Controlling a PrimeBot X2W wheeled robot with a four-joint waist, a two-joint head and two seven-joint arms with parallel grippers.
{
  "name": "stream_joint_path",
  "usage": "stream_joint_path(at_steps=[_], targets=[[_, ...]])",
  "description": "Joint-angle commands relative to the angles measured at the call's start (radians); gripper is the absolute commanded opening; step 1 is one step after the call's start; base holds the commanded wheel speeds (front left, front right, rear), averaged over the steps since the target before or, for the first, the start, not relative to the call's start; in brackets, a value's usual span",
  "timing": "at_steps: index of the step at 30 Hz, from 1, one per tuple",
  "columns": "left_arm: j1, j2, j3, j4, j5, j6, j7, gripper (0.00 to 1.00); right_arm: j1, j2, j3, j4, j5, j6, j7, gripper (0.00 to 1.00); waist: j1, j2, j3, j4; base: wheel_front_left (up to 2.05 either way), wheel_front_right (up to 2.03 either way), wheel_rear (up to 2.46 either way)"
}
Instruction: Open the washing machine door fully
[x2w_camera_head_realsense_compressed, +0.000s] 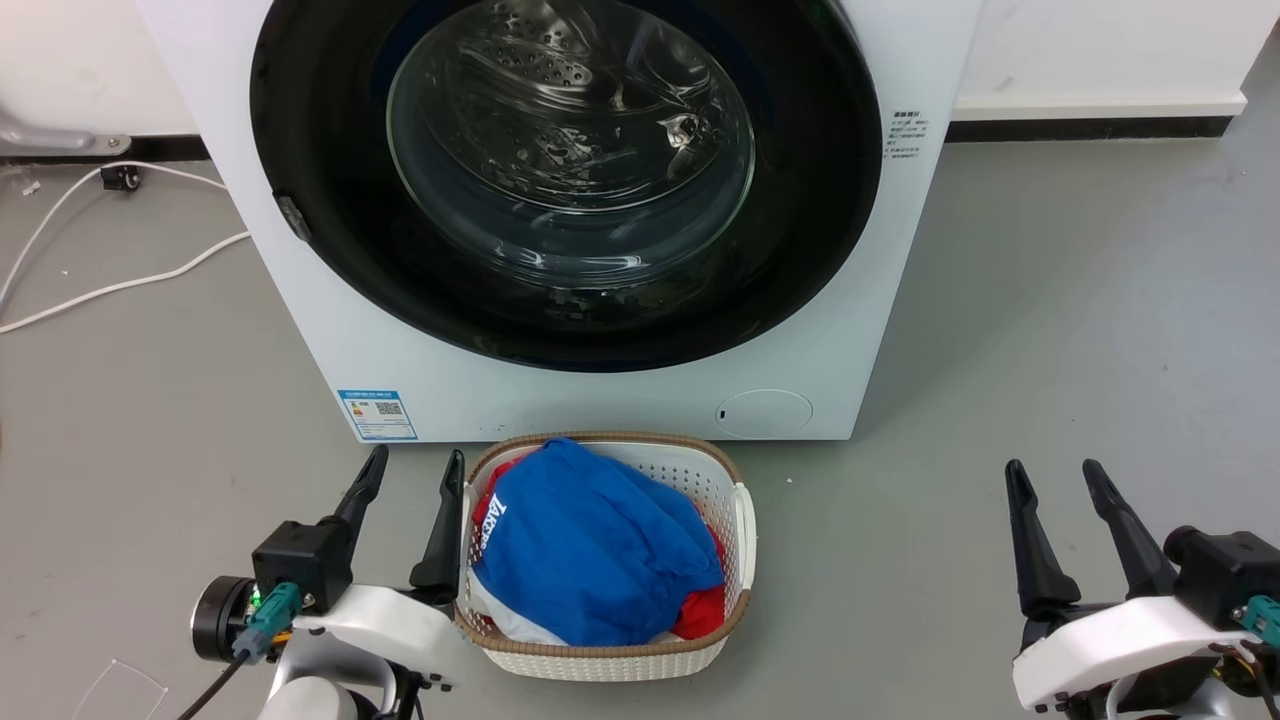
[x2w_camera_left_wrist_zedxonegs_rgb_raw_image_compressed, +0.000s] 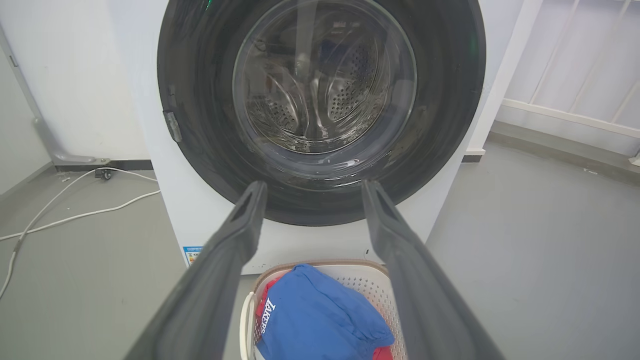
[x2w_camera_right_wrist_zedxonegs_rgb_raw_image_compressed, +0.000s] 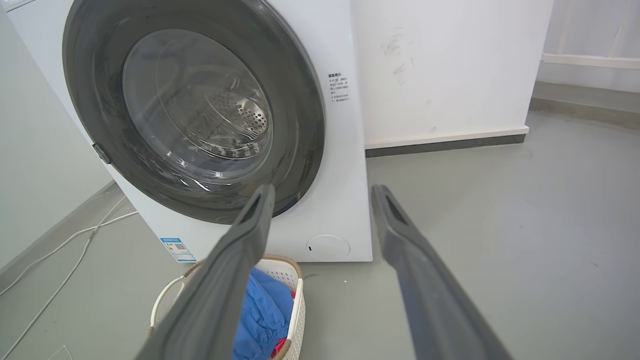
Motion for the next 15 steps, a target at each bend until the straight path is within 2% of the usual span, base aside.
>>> stream_joint_path(at_steps=[1, 15], targets=[[-0.017, 0.006, -0.005, -0.002, 0.02, 0.003, -0.009, 1.0, 0.009, 0.002, -0.001, -0.01, -0.015, 0.002, -0.008, 1.0, 0.0, 0.0, 0.0, 0.0, 0.0, 0.0, 0.0], [-0.014, -0.001, 0.001, 0.02, 0.09, 0.002, -0.037, 1.0, 0.017, 0.003, 0.005, -0.012, -0.08, 0.002, -0.029, 1.0, 0.0, 0.0, -0.005, -0.003, 0.0, 0.0, 0.0]])
